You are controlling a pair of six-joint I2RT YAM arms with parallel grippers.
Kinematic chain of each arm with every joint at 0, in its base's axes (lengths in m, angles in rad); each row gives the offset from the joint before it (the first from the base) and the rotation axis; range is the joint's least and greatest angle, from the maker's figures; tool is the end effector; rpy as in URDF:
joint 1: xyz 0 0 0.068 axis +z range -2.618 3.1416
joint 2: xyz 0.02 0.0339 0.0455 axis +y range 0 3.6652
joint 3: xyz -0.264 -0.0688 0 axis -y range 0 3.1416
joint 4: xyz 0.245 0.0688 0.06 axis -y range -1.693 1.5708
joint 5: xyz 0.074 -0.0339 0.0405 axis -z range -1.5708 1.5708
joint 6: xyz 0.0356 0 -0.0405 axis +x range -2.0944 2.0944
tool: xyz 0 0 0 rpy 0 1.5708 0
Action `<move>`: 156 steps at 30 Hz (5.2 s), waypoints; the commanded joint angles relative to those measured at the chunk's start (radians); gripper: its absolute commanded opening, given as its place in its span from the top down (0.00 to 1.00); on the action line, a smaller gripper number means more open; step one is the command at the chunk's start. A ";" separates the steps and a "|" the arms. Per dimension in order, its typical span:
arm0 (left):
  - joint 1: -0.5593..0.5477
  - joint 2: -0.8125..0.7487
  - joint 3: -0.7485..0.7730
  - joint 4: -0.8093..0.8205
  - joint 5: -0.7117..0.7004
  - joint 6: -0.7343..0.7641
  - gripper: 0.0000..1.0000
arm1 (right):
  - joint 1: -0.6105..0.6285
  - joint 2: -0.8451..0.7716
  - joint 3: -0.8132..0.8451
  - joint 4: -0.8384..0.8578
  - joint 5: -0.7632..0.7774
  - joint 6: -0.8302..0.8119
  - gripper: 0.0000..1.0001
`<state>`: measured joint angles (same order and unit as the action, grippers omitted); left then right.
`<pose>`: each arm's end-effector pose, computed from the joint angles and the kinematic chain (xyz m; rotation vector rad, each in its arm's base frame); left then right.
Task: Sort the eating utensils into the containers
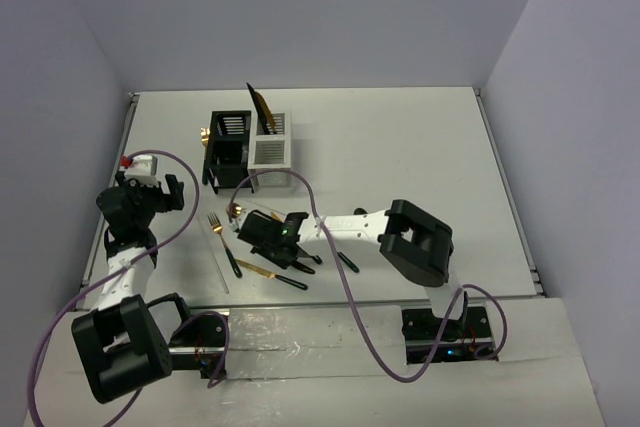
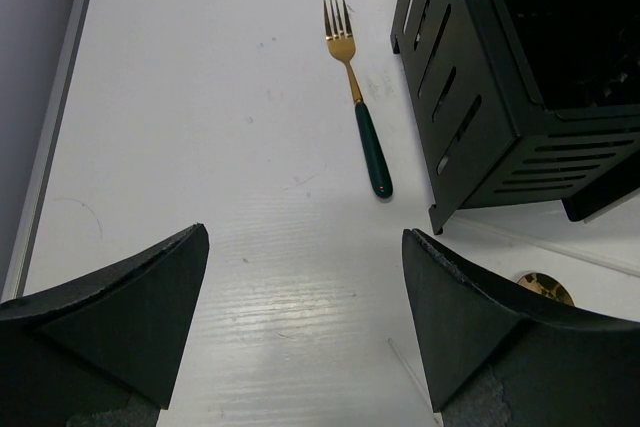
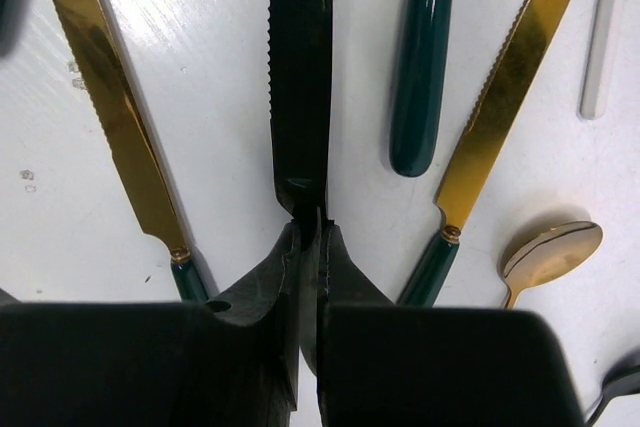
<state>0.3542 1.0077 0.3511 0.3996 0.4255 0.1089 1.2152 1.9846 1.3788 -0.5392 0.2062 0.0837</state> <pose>0.2046 0.0600 0.2077 0.0765 1.8032 -0.0593 0.1484 0.3787 0.1659 -1.3846 2.2922 0.1294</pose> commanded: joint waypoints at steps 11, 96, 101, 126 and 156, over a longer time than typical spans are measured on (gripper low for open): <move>0.014 0.005 0.040 0.008 0.030 -0.011 0.12 | 0.004 -0.136 -0.053 0.108 0.021 -0.010 1.00; 0.043 0.017 0.048 0.010 0.062 -0.021 0.12 | -0.448 -0.146 0.166 0.796 -0.065 -0.085 0.36; 0.046 0.012 0.043 0.012 0.065 -0.020 0.12 | -0.396 -0.292 0.083 0.550 -0.162 -0.003 0.26; 0.049 0.003 0.040 0.008 0.070 -0.017 0.12 | -0.210 -0.095 -0.053 -0.047 -0.174 0.177 0.48; 0.054 0.014 0.048 0.005 0.078 -0.017 0.12 | -0.121 -0.208 -0.014 -0.228 0.088 0.191 1.00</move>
<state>0.3969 1.0252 0.3580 0.3988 0.4770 0.0902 1.0908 1.9152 1.3460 -0.7208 0.1970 0.2531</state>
